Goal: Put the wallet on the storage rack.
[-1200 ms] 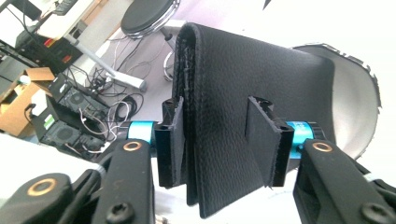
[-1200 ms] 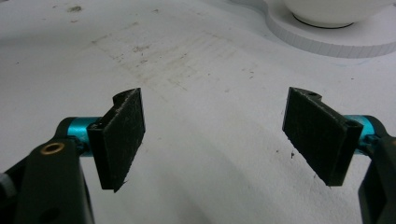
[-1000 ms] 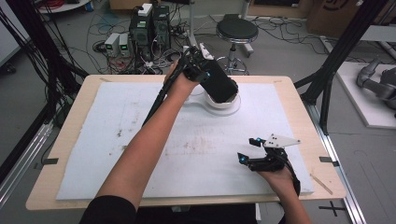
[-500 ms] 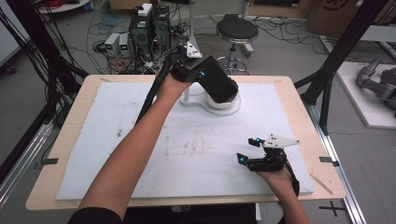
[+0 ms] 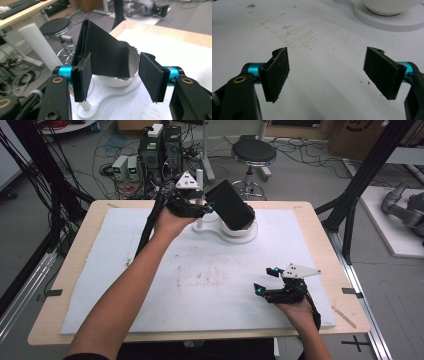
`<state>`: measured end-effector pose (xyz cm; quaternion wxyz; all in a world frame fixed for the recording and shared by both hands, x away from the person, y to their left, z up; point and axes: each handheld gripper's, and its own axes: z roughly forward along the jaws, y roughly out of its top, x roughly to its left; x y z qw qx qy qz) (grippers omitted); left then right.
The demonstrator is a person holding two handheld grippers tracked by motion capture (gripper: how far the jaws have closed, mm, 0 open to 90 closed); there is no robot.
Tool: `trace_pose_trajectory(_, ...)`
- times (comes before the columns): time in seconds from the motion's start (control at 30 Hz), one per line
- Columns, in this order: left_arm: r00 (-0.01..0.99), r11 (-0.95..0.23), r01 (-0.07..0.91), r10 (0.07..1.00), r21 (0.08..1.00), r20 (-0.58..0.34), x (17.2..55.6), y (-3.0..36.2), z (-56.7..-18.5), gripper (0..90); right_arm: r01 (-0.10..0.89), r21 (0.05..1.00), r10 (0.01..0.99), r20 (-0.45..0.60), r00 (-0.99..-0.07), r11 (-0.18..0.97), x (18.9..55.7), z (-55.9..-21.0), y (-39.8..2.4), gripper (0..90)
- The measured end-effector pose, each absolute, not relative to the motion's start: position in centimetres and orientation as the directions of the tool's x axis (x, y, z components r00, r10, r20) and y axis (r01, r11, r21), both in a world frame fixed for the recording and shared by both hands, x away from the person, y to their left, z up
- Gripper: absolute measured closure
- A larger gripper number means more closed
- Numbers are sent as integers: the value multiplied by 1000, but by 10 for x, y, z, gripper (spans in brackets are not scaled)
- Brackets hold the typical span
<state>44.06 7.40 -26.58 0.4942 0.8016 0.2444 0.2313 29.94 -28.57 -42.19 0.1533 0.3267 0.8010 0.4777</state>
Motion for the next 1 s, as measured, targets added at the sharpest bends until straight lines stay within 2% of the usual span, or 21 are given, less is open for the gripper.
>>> trace_pose_trajectory(0.3,804,-284,178,594,942,28,415,124,-284,419,377,868,681,63,-730,324,299,-421,-287,212)
trace_pose_trajectory(0.47,830,-284,209,558,936,-16,401,147,-296,389,382,867,686,66,-725,320,300,-421,-287,211)
trace_pose_trajectory(0.6,841,-289,216,540,933,-28,383,164,-311,358,378,869,683,66,-727,319,301,-419,-284,212)
trace_pose_trajectory(1.0,818,-279,246,573,928,-45,344,211,-346,353,363,876,679,58,-732,317,307,-413,-281,204)
